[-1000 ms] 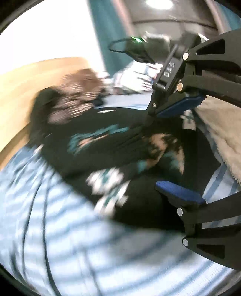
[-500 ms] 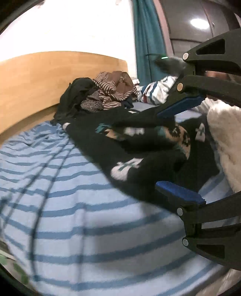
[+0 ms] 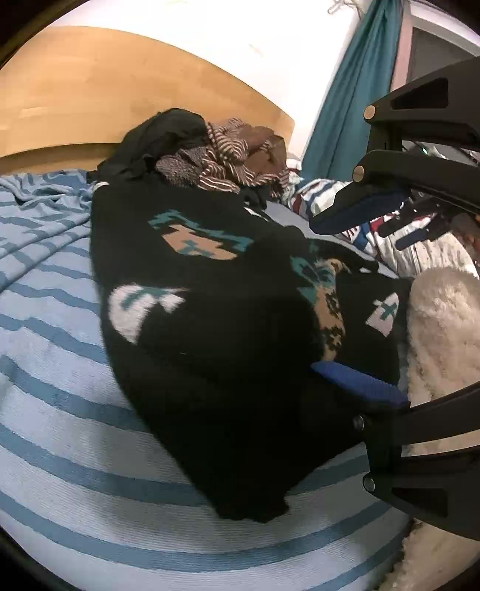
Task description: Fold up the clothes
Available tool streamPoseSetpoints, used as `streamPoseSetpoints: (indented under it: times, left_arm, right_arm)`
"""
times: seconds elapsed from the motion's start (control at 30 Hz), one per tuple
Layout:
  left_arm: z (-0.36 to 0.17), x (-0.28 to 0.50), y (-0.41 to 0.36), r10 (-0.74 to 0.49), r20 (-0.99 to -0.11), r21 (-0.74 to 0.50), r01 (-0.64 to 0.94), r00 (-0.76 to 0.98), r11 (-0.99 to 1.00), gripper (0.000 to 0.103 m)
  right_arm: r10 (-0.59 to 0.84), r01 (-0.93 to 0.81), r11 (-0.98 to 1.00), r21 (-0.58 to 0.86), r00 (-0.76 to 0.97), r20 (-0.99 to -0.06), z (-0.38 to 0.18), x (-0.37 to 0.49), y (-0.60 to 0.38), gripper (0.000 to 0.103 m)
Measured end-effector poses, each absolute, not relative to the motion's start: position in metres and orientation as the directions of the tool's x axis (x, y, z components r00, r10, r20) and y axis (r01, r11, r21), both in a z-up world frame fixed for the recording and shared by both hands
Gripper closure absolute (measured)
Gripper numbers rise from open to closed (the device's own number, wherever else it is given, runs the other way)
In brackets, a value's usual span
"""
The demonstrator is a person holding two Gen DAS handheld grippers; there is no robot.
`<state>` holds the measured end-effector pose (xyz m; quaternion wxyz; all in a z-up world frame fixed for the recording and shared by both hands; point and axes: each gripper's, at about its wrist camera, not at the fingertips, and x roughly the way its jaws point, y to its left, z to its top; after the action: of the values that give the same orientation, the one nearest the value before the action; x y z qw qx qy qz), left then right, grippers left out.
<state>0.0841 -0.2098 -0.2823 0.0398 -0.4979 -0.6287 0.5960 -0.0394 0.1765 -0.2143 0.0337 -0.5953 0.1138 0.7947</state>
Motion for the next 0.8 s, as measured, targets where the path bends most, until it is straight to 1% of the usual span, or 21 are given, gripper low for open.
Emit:
streamPoseSetpoints:
  times: [0.07,0.13,0.2,0.23,0.27,0.3,0.33,0.4,0.53,0.57,0.63,0.8]
  left_arm:
    - [-0.285,0.086,-0.209,0.649,-0.538,-0.797,0.575,-0.538,-0.185,0.031]
    - [-0.291,0.078,-0.213,0.609,-0.552,-0.795,0.580,-0.569,-0.179,0.031]
    - [-0.302,0.066,-0.215,0.631,-0.540,-0.790,0.594,-0.557,-0.153,0.032]
    - [-0.306,0.060,-0.216,0.645,-0.530,-0.789,0.599,-0.551,-0.137,0.037]
    - [-0.310,0.055,-0.215,0.672,-0.501,-0.796,0.595,-0.546,-0.109,0.043]
    - [-0.314,0.052,-0.216,0.694,-0.468,-0.803,0.591,-0.547,-0.076,0.057]
    - [-0.315,0.052,-0.221,0.690,-0.457,-0.805,0.591,-0.562,-0.051,0.076]
    - [-0.313,0.055,-0.250,0.621,-0.476,-0.802,0.598,-0.623,-0.015,0.092]
    - [-0.306,0.076,-0.329,0.412,-0.513,-0.813,0.581,-0.753,0.051,0.092]
    - [-0.310,0.079,-0.340,0.396,-0.530,-0.801,0.596,-0.750,0.057,0.092]
    - [-0.319,0.086,-0.361,0.370,-0.559,-0.779,0.623,-0.742,0.071,0.092]
    - [-0.338,0.095,-0.359,0.407,-0.535,-0.771,0.625,-0.740,0.124,0.091]
  right_arm:
    - [-0.110,-0.154,-0.976,0.155,-0.268,-0.957,-0.221,-0.039,0.162,0.033]
    - [-0.136,-0.121,-0.978,0.170,-0.249,-0.959,-0.227,-0.038,0.148,0.033]
    - [-0.139,-0.096,-0.981,0.166,-0.241,-0.961,-0.229,-0.037,0.135,0.033]
    - [-0.139,-0.086,-0.983,0.163,-0.238,-0.961,-0.230,-0.036,0.130,0.033]
    - [-0.138,-0.077,-0.984,0.160,-0.236,-0.962,-0.231,-0.036,0.125,0.032]
    - [-0.140,-0.071,-0.985,0.160,-0.233,-0.962,-0.231,-0.036,0.121,0.032]
    - [-0.144,-0.068,-0.984,0.164,-0.228,-0.963,-0.232,-0.037,0.118,0.032]
    - [-0.149,-0.060,-0.984,0.166,-0.220,-0.964,-0.232,-0.039,0.112,0.032]
    - [-0.162,-0.039,-0.984,0.176,-0.248,-0.955,-0.220,-0.042,0.097,0.031]
    - [-0.172,-0.029,-0.982,0.185,-0.256,-0.951,-0.216,-0.043,0.091,0.028]
    - [-0.205,-0.007,-0.977,0.215,-0.259,-0.944,-0.214,-0.047,0.073,0.027]
    - [-0.291,0.088,-0.956,0.278,-0.206,-0.934,-0.220,-0.062,0.020,0.027]
